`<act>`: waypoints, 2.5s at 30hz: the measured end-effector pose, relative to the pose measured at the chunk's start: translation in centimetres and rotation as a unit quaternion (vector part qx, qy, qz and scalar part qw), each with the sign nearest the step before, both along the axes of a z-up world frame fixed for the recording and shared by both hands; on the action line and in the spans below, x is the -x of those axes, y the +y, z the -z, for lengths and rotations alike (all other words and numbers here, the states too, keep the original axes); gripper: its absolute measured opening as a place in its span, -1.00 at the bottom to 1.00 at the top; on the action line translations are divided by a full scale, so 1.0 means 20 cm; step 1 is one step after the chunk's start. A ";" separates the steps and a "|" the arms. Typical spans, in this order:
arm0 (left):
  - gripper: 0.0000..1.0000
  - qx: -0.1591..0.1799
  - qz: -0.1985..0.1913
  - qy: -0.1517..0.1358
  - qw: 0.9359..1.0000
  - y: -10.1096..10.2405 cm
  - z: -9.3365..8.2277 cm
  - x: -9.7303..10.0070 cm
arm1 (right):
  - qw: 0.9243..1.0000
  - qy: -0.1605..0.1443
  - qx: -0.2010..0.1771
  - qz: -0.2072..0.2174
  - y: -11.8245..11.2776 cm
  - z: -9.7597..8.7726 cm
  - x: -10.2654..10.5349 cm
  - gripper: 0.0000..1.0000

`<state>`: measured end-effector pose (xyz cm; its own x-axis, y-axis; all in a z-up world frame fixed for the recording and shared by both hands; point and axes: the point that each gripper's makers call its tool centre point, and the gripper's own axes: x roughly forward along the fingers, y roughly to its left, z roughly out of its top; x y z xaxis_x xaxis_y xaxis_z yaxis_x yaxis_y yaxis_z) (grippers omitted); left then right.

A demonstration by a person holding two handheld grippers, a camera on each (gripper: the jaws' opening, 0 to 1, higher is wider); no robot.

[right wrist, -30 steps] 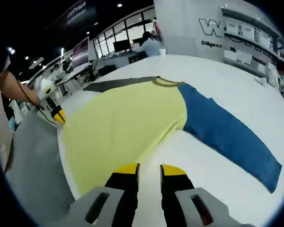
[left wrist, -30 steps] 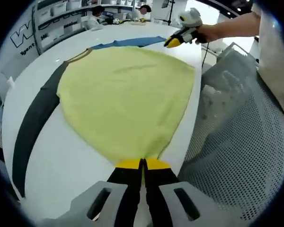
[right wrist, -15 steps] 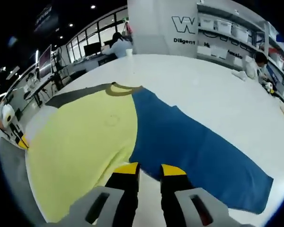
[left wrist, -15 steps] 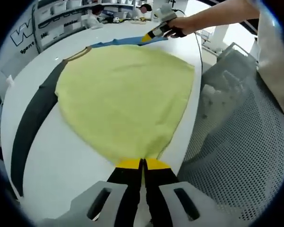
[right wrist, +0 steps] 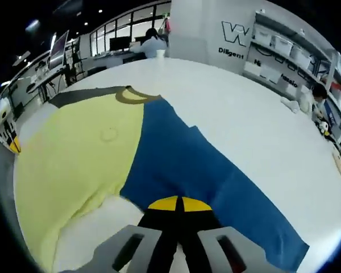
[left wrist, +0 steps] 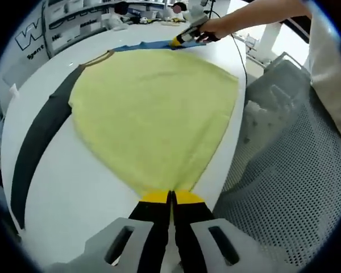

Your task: Fold the garment on the visible template until the final outline fits inside the template.

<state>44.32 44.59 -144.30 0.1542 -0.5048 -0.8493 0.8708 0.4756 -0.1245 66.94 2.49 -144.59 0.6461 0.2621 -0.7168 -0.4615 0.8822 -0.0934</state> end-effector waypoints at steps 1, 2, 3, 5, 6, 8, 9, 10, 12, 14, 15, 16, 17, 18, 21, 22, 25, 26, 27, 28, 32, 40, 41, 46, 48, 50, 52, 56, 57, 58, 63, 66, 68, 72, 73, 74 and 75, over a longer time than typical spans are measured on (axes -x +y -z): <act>-0.96 -0.003 0.000 0.001 1.000 0.01 0.01 0.00 | 1.000 -0.002 -0.001 0.001 -0.01 0.00 -0.01 -1.00; -0.96 -0.003 -0.002 0.003 1.000 0.01 0.01 0.01 | 1.000 -0.002 -0.008 0.004 -0.02 0.00 -0.03 -1.00; -0.95 0.001 -0.008 0.006 1.000 0.01 0.01 0.01 | 1.000 -0.004 -0.004 0.003 -0.01 -0.01 -0.02 -1.00; -0.95 0.000 -0.006 0.005 1.000 0.01 0.01 0.01 | 1.000 -0.003 -0.005 0.001 0.00 -0.02 -0.02 -1.00; -0.95 0.001 -0.006 0.006 1.000 0.01 0.01 0.01 | 1.000 -0.002 -0.003 0.000 0.00 -0.02 -0.02 -1.00; -0.95 0.003 -0.003 0.007 1.000 -0.01 0.00 0.01 | 1.000 0.006 -0.009 0.002 0.00 -0.02 -0.03 -1.00; -0.94 0.005 0.005 0.004 1.000 -0.02 0.00 0.01 | 1.000 0.010 -0.008 0.000 0.01 -0.03 -0.02 -1.00; -0.94 0.004 0.013 -0.002 1.000 -0.03 0.00 0.01 | 1.000 0.012 -0.002 -0.007 0.02 -0.03 -0.01 -1.00; -0.92 0.007 0.014 0.002 1.000 -0.04 0.00 0.02 | 1.000 0.023 -0.001 -0.007 0.02 -0.04 0.01 -1.00; -0.89 0.020 0.010 0.003 1.000 -0.05 -0.03 0.01 | 1.000 0.017 -0.005 -0.005 0.03 -0.07 0.02 -1.00; -0.86 0.028 0.009 0.002 1.000 -0.06 -0.04 0.01 | 1.000 -0.001 -0.015 -0.006 0.04 -0.10 -0.01 -1.00; -0.84 0.043 0.006 0.000 0.999 -0.08 -0.08 0.00 | 1.000 -0.005 -0.018 -0.001 0.04 -0.13 -0.01 -1.00; -0.83 0.052 0.005 -0.004 0.999 -0.08 -0.10 -0.01 | 1.000 -0.006 -0.016 0.000 0.03 -0.13 -0.02 -1.00; -0.81 0.054 0.004 -0.008 0.999 -0.07 -0.12 -0.03 | 1.000 -0.017 -0.024 0.001 0.04 -0.16 -0.04 -1.00; -0.83 0.068 -0.017 -0.016 0.997 -0.05 -0.17 -0.12 | 1.000 -0.017 -0.021 -0.003 0.04 -0.16 -0.07 -1.00; -0.84 0.069 -0.021 -0.017 0.997 -0.04 -0.18 -0.14 | 1.000 -0.013 -0.010 -0.003 0.02 -0.15 -0.07 -1.00; -0.83 0.079 -0.056 -0.034 0.995 -0.01 -0.21 -0.31 | 1.000 -0.008 0.001 0.011 -0.05 -0.12 -0.11 -1.00; -0.84 0.078 -0.067 -0.040 0.994 0.00 -0.21 -0.36 | 1.000 0.002 0.017 0.022 -0.09 -0.10 -0.10 -0.97; -0.85 0.080 -0.075 -0.041 0.993 0.01 -0.22 -0.40 | 0.999 0.009 0.018 0.039 -0.13 -0.08 -0.11 -0.94; -0.85 0.086 -0.086 -0.046 0.992 0.01 -0.24 -0.47 | 0.999 0.006 0.004 0.053 -0.15 -0.09 -0.12 -0.93; -0.86 0.078 -0.107 -0.068 0.989 0.07 -0.25 -0.68 | 0.997 0.005 0.003 0.083 -0.25 -0.10 -0.15 -0.89; -0.63 0.048 -0.195 -0.095 0.975 0.28 -0.20 -1.08 | 0.993 0.035 0.005 0.113 -0.38 -0.04 -0.12 -0.81; -0.63 0.043 -0.205 -0.095 0.973 0.30 -0.19 -1.12 | 0.992 0.033 0.002 0.120 -0.39 -0.04 -0.13 -0.81; -0.70 0.025 -0.233 -0.096 0.967 0.39 -0.15 -1.31 | 0.991 0.031 -0.001 0.127 -0.44 -0.04 -0.17 -0.94; -0.70 0.028 -0.238 -0.091 0.967 0.38 -0.15 -1.37 | 0.991 0.033 -0.002 0.131 -0.45 -0.04 -0.18 -0.98; -0.69 0.036 -0.226 -0.089 0.969 0.31 -0.16 -1.42 | 0.991 0.040 0.000 0.131 -0.44 -0.04 -0.18 -0.98; -0.69 0.038 -0.210 -0.088 0.973 0.24 -0.15 -1.45 | 0.993 0.038 0.005 0.116 -0.42 -0.04 -0.18 -0.92; -0.52 0.023 -0.179 -0.102 0.978 0.17 -0.13 -1.54 | 0.998 0.022 0.005 0.057 -0.35 -0.06 -0.22 -0.59; -0.47 0.017 -0.168 -0.104 0.980 0.16 -0.12 -1.55 | 0.999 0.020 0.009 0.040 -0.34 -0.06 -0.23 -0.55; -0.43 0.016 -0.166 -0.099 0.981 0.14 -0.12 -1.56 | 0.999 0.029 0.005 0.031 -0.33 -0.05 -0.23 -0.52; -0.37 0.005 -0.146 -0.073 0.987 0.12 -0.10 -1.59 | 0.998 0.054 -0.016 -0.016 -0.28 -0.03 -0.25 -0.39; -0.39 0.004 -0.139 -0.054 0.989 0.12 -0.09 -1.60 | 0.997 0.065 -0.016 -0.028 -0.30 -0.03 -0.27 -0.46; -0.43 -0.001 -0.138 -0.052 0.989 0.12 -0.07 -1.62 | 0.997 0.068 -0.010 -0.034 -0.32 -0.03 -0.30 -0.45; -0.48 -0.001 -0.137 -0.037 0.990 0.11 -0.05 -1.62 | 0.995 0.081 -0.006 -0.055 -0.33 -0.03 -0.30 -0.62; -0.46 -0.004 -0.137 -0.035 0.990 0.11 -0.04 -1.62 | 0.994 0.082 0.001 -0.074 -0.32 -0.03 -0.29 -0.70; -0.48 -0.011 -0.135 -0.040 0.990 0.12 -0.04 -1.63 | 0.993 0.075 0.014 -0.092 -0.31 -0.02 -0.29 -0.75; -0.52 -0.017 -0.133 -0.049 0.990 0.14 -0.04 -1.65 | 0.993 0.079 0.006 -0.090 -0.29 -0.02 -0.28 -0.83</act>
<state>77.24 47.36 -143.41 0.3612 -0.4058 -0.8395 0.7207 0.6928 -0.0247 72.45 -3.24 -144.14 0.4683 0.3538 -0.8096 -0.6219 0.7829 -0.0177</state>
